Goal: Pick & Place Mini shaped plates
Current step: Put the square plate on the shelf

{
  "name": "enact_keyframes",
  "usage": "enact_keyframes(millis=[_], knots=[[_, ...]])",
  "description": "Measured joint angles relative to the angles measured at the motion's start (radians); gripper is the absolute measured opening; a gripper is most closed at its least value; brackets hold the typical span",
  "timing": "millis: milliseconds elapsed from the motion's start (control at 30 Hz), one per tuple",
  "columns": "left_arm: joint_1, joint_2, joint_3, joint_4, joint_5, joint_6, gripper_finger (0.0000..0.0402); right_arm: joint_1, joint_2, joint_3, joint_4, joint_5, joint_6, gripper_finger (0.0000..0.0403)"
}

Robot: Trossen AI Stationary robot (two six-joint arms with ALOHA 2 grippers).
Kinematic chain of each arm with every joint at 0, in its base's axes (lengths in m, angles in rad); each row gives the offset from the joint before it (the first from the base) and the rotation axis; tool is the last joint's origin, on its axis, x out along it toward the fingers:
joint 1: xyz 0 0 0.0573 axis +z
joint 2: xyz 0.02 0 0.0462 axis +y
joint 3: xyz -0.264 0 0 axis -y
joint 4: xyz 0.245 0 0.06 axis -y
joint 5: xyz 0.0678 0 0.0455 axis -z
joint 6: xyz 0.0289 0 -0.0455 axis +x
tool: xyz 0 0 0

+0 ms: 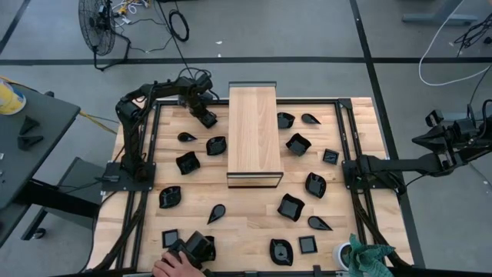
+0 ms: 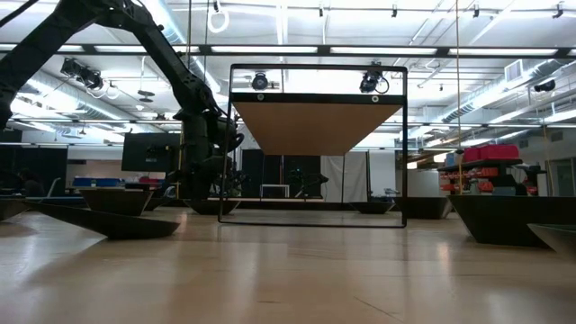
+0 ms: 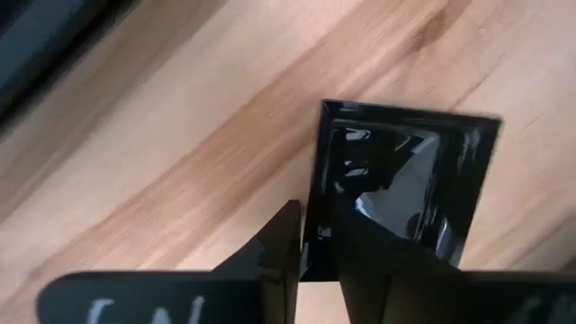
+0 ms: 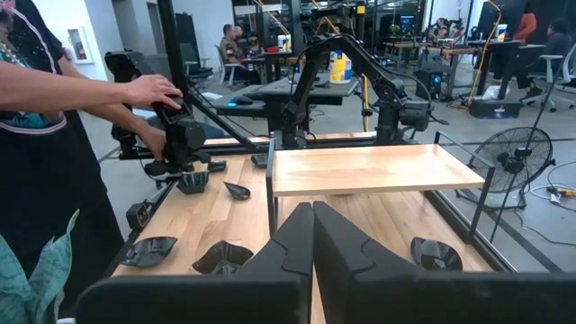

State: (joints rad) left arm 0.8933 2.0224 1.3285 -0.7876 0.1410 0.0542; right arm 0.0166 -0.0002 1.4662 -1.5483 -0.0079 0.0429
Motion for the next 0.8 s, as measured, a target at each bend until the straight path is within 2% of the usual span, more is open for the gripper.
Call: enact_keyframes(millis=[367,800], knots=[[0.000,-0.002,0.000,-0.025,0.001,0.002,0.0017,0.000,0.000,0.000,0.000,0.000,0.000,0.0010],[0.001,-0.057,-0.001,-0.038,-0.023,0.001,0.0006,0.000,0.000,0.000,0.000,0.000,0.000,0.0010]])
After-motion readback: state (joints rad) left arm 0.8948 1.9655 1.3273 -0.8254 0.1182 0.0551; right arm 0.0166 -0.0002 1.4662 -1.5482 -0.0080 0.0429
